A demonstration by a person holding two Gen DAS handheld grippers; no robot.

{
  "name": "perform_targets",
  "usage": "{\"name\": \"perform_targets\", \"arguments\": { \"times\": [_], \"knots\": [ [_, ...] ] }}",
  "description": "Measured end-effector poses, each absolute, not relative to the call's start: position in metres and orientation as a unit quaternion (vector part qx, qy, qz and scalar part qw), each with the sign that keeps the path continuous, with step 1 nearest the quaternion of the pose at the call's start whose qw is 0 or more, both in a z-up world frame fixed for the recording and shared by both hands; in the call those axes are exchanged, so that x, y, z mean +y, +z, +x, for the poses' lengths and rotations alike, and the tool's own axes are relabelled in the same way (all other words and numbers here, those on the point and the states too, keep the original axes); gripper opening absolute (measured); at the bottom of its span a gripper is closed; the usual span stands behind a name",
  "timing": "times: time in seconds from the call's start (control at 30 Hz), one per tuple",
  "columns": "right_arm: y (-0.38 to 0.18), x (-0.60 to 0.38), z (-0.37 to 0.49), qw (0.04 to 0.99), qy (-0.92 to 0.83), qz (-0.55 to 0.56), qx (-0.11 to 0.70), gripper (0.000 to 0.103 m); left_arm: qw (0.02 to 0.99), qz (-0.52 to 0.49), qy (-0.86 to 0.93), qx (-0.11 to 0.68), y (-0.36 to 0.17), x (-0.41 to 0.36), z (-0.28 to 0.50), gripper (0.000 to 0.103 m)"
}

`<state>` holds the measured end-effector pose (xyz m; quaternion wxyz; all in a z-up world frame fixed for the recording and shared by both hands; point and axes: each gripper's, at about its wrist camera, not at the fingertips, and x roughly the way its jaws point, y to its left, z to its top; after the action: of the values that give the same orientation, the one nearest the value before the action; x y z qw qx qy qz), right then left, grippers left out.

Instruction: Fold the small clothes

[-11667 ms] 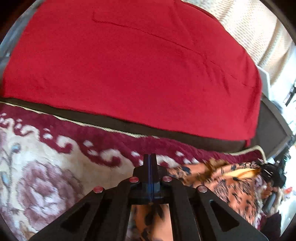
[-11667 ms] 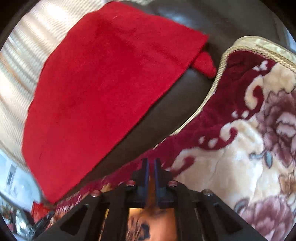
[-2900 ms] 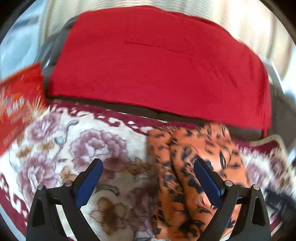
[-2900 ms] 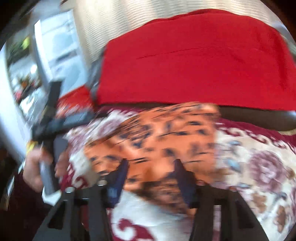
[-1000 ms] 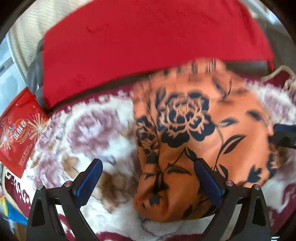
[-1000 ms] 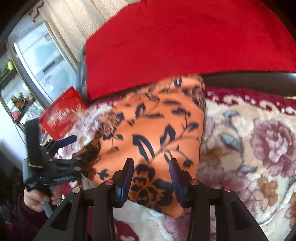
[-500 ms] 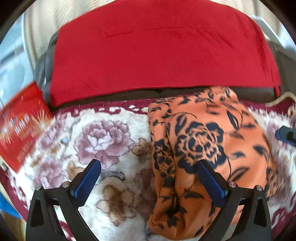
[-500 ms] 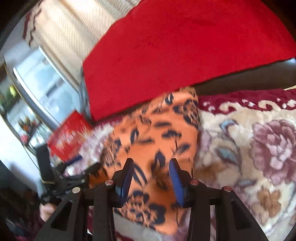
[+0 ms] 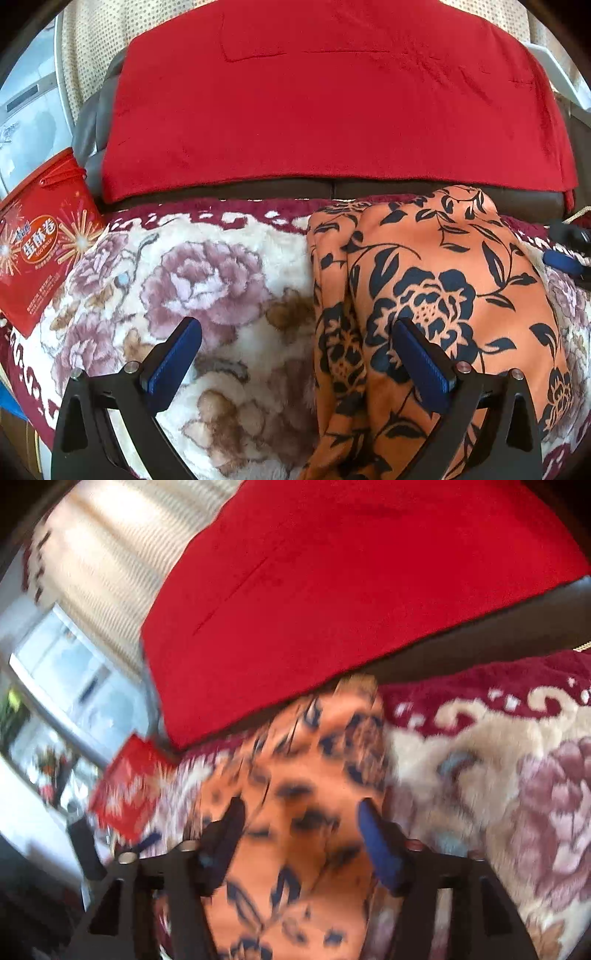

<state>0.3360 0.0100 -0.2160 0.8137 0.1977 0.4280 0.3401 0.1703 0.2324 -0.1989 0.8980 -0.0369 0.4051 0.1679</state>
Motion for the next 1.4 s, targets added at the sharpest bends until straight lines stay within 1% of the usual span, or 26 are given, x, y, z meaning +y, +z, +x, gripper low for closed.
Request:
{"name": "perform_targets", "arguments": {
  "times": [0.1,0.2,0.23,0.27,0.33,0.4,0.5,0.57,0.83,0.9,1.0,1.27,1.4],
  "knots": [
    [-0.224,0.021,0.367,0.808,0.323,0.202,0.45,0.071,0.891,-0.015,0.174,0.419,-0.209,0.227,0.175,0.103],
    [-0.244,0.033,0.389,0.798,0.308,0.204,0.477,0.071,0.89,0.011,0.177,0.42,-0.213,0.22,0.178,0.103],
    [-0.252,0.038,0.395,0.798,0.298,0.194,0.487,0.067,0.891,0.018,0.177,0.418,-0.214,0.219,0.178,0.103],
    [-0.26,0.043,0.397,0.795,0.298,0.188,0.494,0.056,0.892,0.024,0.176,0.416,-0.214,0.218,0.178,0.103],
    [-0.269,0.049,0.4,0.789,0.3,0.193,0.5,0.055,0.892,0.022,0.173,0.417,-0.214,0.22,0.178,0.103],
    [-0.262,0.051,0.397,0.795,0.299,0.186,0.495,0.055,0.892,0.012,0.171,0.418,-0.213,0.223,0.177,0.103],
    [-0.245,0.045,0.387,0.803,0.289,0.184,0.487,0.06,0.892,0.009,0.17,0.419,-0.21,0.223,0.174,0.103],
    [-0.237,0.038,0.373,0.801,0.298,0.194,0.482,0.068,0.892,0.013,0.17,0.418,-0.209,0.22,0.171,0.103],
    [-0.222,0.033,0.316,0.802,0.301,0.155,0.492,0.068,0.892,0.019,0.171,0.419,-0.207,0.214,0.169,0.103],
    [-0.229,0.037,0.301,0.802,0.303,0.147,0.493,0.068,0.892,0.018,0.171,0.418,-0.208,0.214,0.169,0.103],
    [-0.25,0.045,0.285,0.808,0.293,0.099,0.501,0.069,0.891,0.017,0.172,0.421,-0.209,0.212,0.168,0.103],
    [-0.232,0.034,0.286,0.816,0.305,0.106,0.478,0.069,0.889,0.01,0.163,0.429,-0.206,0.215,0.168,0.103],
    [-0.23,0.04,0.284,0.818,0.311,0.096,0.474,0.07,0.893,-0.043,0.13,0.429,-0.195,0.224,0.159,0.103]
  ]
}}
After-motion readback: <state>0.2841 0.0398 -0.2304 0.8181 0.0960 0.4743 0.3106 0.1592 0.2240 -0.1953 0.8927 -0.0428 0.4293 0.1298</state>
